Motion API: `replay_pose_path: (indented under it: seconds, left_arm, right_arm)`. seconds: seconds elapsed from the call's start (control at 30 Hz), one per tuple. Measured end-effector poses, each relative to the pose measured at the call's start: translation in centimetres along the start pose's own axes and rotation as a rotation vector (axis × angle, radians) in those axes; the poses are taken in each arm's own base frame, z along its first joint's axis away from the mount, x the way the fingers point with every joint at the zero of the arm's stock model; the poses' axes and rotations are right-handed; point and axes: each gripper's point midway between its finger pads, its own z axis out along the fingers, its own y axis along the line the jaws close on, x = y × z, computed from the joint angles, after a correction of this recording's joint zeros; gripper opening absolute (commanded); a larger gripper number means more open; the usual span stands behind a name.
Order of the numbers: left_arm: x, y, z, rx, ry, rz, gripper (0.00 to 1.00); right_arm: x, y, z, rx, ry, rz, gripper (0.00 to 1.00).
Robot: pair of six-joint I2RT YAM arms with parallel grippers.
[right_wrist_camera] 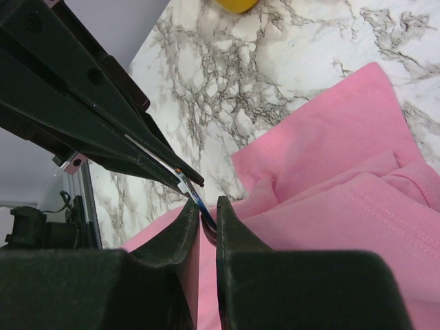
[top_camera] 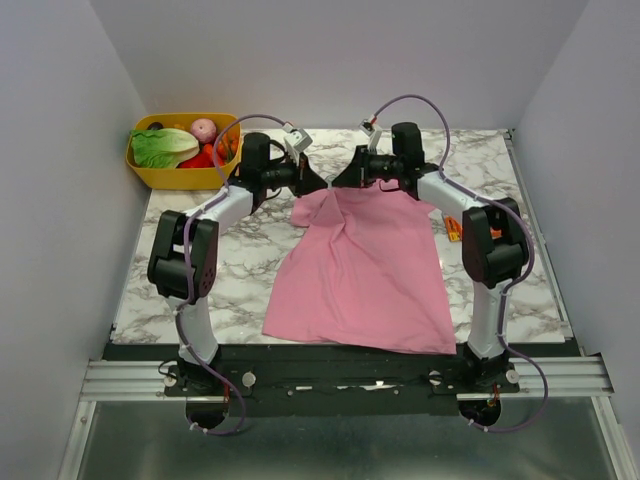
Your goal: Pin the brooch onto the clothing
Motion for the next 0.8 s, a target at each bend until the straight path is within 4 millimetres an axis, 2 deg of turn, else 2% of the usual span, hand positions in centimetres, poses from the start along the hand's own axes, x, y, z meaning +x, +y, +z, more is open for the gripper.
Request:
replay_pose_path:
  seconds: [0.3, 0.8]
  left_arm:
    - [-1.4, -0.4, -0.5, -0.019, -0.058, 0.053, 0.00]
    - [-1.4, 0.1, -0.6, -0.040, -0.074, 0.059, 0.00]
  right_arm:
    - [-1.3, 0.9, -0.4, 0.050, -0.041, 0.010, 0.14]
    - [-1.3, 0.5, -0.2, 0.096, -0.058, 0.073, 0.14]
